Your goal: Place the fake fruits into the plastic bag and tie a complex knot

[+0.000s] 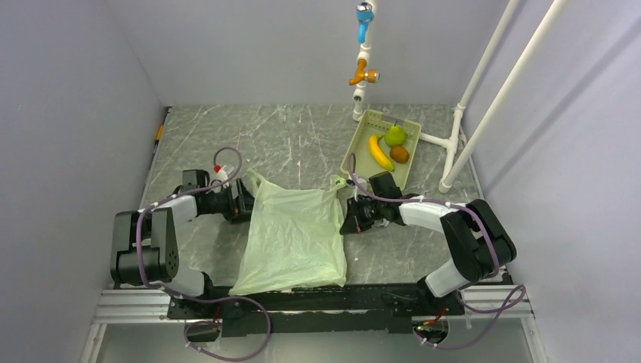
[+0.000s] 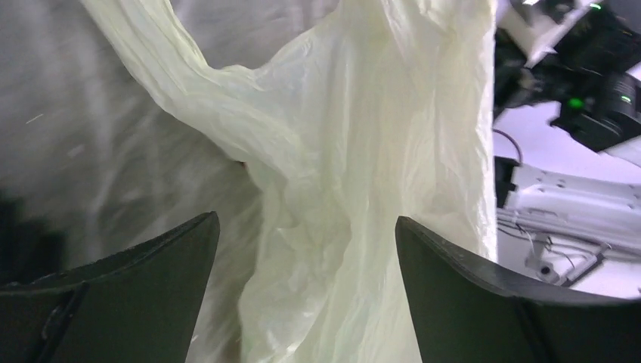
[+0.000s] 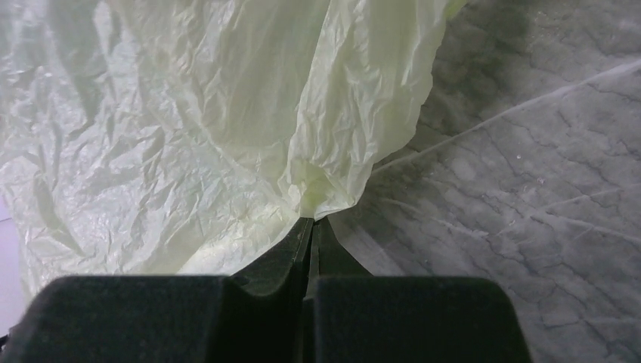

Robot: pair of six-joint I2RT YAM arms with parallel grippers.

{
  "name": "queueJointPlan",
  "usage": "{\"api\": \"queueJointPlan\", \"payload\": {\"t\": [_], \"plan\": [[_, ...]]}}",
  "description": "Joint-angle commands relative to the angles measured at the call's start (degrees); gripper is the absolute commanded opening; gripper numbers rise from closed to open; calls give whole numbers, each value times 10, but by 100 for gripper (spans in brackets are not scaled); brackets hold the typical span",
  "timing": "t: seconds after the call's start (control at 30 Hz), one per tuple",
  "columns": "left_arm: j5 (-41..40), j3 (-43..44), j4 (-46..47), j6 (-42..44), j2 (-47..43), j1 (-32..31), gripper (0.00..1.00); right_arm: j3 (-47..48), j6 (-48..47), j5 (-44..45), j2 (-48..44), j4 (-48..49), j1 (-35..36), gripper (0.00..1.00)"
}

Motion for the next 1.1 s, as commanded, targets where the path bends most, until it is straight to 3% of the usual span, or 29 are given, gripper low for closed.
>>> {"api": "queueJointPlan", "payload": {"t": [0.0, 0.1, 0.13, 0.17, 0.23, 0.3, 0.4, 0.5, 0.77, 0.8, 0.83, 0.87, 0.97, 1.07], "plan": [[99, -12, 168, -107, 2, -54, 94, 34, 0, -4, 13, 47, 7, 0], [98, -20, 213, -147, 22, -91, 93, 48, 9, -7, 17, 45, 10, 0], [96, -20, 221, -150, 29, -97, 86, 50, 10, -6, 13, 41, 10, 0], [95, -16, 219, -148, 35, -98, 72, 54, 6, -5, 10, 30, 10, 0], [87, 12, 155, -104, 42, -85, 34, 63, -10, 4, -3, -4, 4, 0], [74, 52, 33, -11, 15, 0, 0, 65, -38, 10, -46, -57, -28, 0], [58, 101, -81, 111, -26, 93, 0, 66, -73, 8, -99, -111, -58, 0], [71, 159, -179, 239, -53, 123, 0, 70, -100, 3, -140, -141, -64, 0], [125, 179, -139, 345, -197, 112, 0, 143, -178, -7, -183, -172, -64, 3], [128, 181, -129, 354, -216, 112, 0, 162, -184, 1, -184, -187, -64, 26], [124, 180, -114, 358, -239, 107, 0, 190, -193, 15, -182, -231, -66, 58], [115, 178, -99, 368, -262, 103, 0, 220, -203, 24, -176, -268, -71, 73], [97, 173, -70, 420, -325, 81, 0, 295, -210, 27, -181, -318, -91, 85], [95, 183, -71, 475, -367, 60, 0, 368, -177, 31, -195, -291, -94, 95]]}}
